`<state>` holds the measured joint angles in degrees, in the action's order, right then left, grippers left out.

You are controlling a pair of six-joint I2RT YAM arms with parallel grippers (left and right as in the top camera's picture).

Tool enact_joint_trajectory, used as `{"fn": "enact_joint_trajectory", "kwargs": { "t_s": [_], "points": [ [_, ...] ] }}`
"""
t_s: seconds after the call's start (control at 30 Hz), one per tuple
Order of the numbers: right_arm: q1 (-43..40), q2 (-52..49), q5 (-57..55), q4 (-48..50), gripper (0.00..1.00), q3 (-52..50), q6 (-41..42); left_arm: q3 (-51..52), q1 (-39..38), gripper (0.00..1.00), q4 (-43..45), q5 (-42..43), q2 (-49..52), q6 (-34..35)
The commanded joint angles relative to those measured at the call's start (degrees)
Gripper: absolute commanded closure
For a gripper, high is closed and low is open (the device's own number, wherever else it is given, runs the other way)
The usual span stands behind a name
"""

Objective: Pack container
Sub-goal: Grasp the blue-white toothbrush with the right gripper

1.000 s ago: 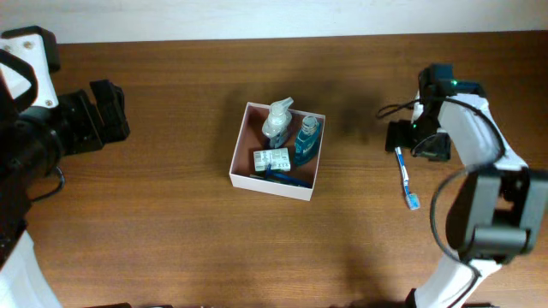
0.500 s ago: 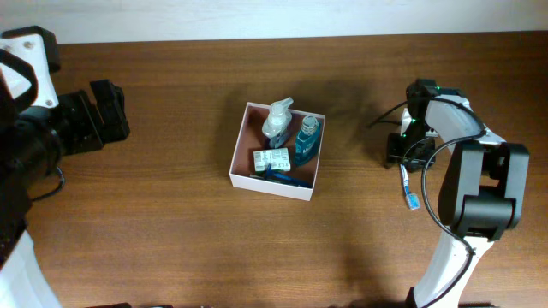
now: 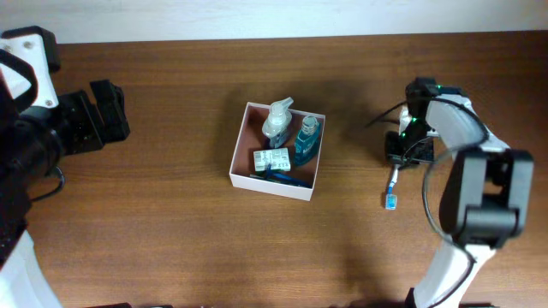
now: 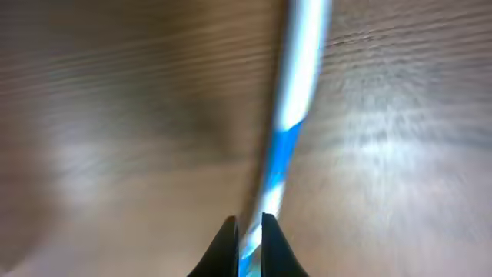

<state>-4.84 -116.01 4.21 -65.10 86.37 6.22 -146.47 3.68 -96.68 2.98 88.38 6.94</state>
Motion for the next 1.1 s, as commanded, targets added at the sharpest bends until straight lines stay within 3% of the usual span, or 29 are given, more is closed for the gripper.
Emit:
{"fn": "enact_joint_trajectory", "kwargs": {
  "t_s": [0.0, 0.2, 0.4, 0.43, 0.47, 0.57, 0.8, 1.07],
  "points": [
    [3.8, 14.5, 4.0, -1.0, 0.96, 0.9, 0.2, -0.1, 0.3, 0.01, 0.0, 0.0, -0.6, -0.1],
    [15.5, 33.6, 5.3, -2.7, 0.96, 1.1, 0.2, -0.1, 0.3, 0.00, 0.0, 0.0, -0.6, -0.1],
    [23.4, 39.6, -7.5, -3.9, 0.95, 1.0, 3.8, -0.1, 0.3, 0.00, 0.0, 0.0, -0.6, -0.1],
    [22.6, 39.4, -8.9, -4.5, 0.81, 1.0, 5.2, -0.1, 0.3, 0.01, 0.0, 0.0, -0.6, -0.1],
    [21.4, 38.8, -8.6, -4.6, 0.71, 0.9, 5.7, -0.1, 0.3, 0.00, 0.0, 0.0, -0.6, -0.1],
    [17.1, 35.9, -4.7, -4.8, 0.57, 0.1, 5.7, -0.1, 0.3, 0.01, 0.0, 0.0, -0.6, -0.1],
    [6.2, 20.6, -1.8, -2.5, 0.32, -4.3, 5.7, -0.1, 0.3, 0.01, 0.0, 0.0, -0.6, -0.1],
    [-0.5, 2.3, -1.7, -0.6, 0.32, -4.5, 5.7, -0.1, 0.3, 0.01, 0.0, 0.0, -0.6, -0.1]
  ]
}}
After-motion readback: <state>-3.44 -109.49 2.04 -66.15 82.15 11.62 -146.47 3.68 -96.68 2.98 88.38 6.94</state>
